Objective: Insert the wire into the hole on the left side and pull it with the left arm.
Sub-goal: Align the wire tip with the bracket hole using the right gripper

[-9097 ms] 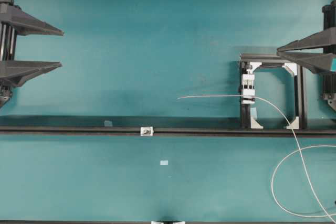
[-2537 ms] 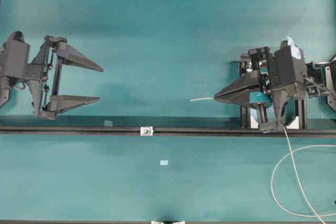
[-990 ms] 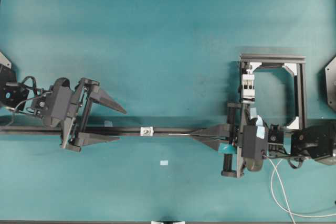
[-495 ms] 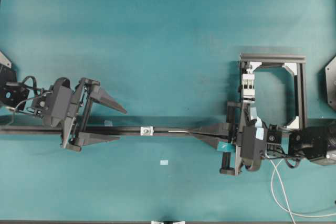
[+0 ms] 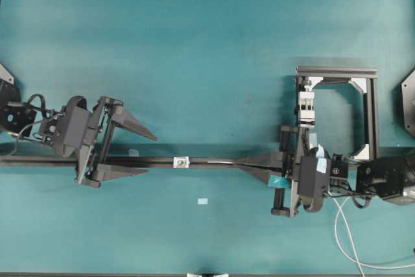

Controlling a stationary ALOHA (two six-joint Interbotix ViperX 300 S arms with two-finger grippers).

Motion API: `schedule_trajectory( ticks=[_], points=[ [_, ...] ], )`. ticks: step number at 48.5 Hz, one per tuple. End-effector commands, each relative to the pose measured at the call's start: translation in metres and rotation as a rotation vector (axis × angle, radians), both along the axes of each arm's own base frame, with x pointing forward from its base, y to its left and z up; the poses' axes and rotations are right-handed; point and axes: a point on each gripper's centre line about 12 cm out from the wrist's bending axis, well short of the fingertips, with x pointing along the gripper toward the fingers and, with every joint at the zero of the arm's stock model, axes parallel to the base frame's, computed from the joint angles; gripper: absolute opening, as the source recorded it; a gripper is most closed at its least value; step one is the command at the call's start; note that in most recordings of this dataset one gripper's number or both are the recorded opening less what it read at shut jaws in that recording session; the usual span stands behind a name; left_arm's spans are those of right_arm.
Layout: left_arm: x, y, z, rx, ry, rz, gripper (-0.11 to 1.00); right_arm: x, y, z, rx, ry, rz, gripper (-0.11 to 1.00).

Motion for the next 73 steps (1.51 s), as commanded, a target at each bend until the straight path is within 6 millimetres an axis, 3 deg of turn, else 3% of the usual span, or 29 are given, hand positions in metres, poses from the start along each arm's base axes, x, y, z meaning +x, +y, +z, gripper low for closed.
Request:
schedule_trajectory(
  ticks=[1,73],
  points=[
    [0.003,-0.002,0.005,-0.006,-0.024,-0.003,0.62,0.001,0.002,0.006,0.008,-0.022,0.002,0.05],
    [0.005,-0.001,0.005,-0.002,-0.022,-0.003,0.62,0.015,0.004,0.0,-0.025,-0.063,-0.003,0.05]
  ],
)
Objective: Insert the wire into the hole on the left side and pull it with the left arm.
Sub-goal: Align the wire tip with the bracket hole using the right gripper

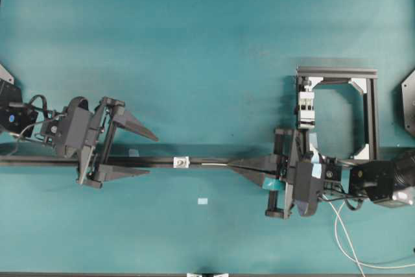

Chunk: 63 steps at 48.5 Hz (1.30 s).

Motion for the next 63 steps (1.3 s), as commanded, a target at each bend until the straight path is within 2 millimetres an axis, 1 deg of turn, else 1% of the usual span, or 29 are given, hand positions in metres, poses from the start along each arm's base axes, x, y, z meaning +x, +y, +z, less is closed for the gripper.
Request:
schedule_trajectory(
  ticks=[1,23,39,63],
  points=[
    [0.003,-0.001,0.005,-0.004,-0.021,-0.002,0.62,0.005,0.0,0.007,0.008,-0.03,-0.006,0.05],
    [0.005,-0.002,0.004,-0.002,-0.009,-0.004,0.62,0.007,-0.002,0.008,0.002,-0.04,-0.011,0.05],
    [0.005,-0.002,0.003,0.001,0.004,-0.004,0.62,0.016,-0.002,0.007,-0.007,-0.051,0.005,0.05],
    [0.005,-0.003,0.003,0.001,0.003,-0.007,0.62,0.019,-0.003,0.007,-0.011,-0.057,0.012,0.05]
  ],
)
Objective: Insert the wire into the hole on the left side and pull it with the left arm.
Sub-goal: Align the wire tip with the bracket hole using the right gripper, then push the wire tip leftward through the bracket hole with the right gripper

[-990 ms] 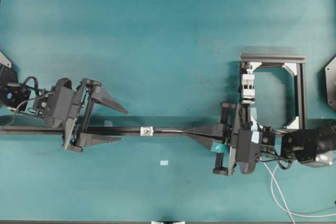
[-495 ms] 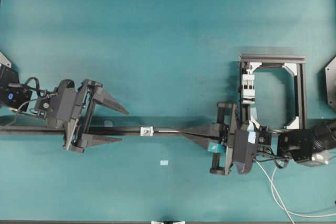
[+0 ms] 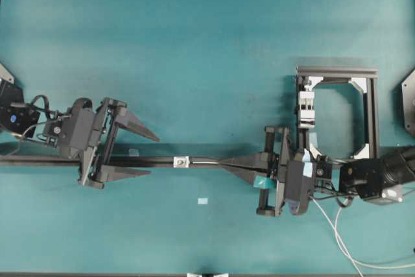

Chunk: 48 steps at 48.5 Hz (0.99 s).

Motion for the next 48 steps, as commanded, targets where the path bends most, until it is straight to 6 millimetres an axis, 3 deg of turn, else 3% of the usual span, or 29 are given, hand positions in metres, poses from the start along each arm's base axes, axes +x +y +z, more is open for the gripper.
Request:
schedule_trajectory(
  ticks=[1,48],
  points=[
    [0.002,-0.001,0.005,-0.004,-0.021,-0.003,0.62,0.005,0.002,0.008,0.009,-0.031,0.002,0.05],
    [0.003,-0.001,0.005,-0.004,-0.023,-0.005,0.61,0.016,0.003,0.01,0.004,-0.046,0.021,0.05]
  ],
)
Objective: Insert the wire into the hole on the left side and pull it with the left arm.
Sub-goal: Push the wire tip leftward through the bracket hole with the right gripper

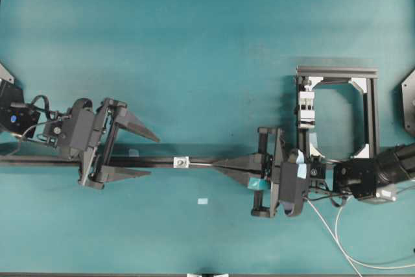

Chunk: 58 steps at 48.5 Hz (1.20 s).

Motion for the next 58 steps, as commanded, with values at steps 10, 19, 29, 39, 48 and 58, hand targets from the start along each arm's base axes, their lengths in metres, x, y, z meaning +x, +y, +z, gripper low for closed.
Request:
schedule_trajectory(
  ticks=[10,19,29,39,48,58],
  points=[
    [0.003,-0.001,0.005,-0.006,-0.022,-0.001,0.61,0.011,-0.002,0.008,0.022,-0.017,-0.009,0.05],
    [0.002,-0.001,0.004,-0.005,-0.019,-0.001,0.61,0.015,-0.002,0.006,0.016,-0.018,-0.004,0.05],
    [0.002,-0.001,0.005,-0.005,-0.021,-0.001,0.61,0.019,-0.004,0.006,0.009,-0.022,0.008,0.05],
    [0.003,-0.001,0.005,-0.006,-0.022,-0.001,0.61,0.023,-0.005,0.008,0.004,-0.025,0.022,0.05],
    [0.003,-0.001,0.005,-0.005,-0.021,-0.006,0.61,0.026,-0.007,0.008,0.001,-0.028,0.023,0.05],
    [0.003,-0.001,0.005,-0.006,-0.022,-0.003,0.61,0.029,-0.01,0.008,-0.003,-0.032,0.023,0.05]
  ],
)
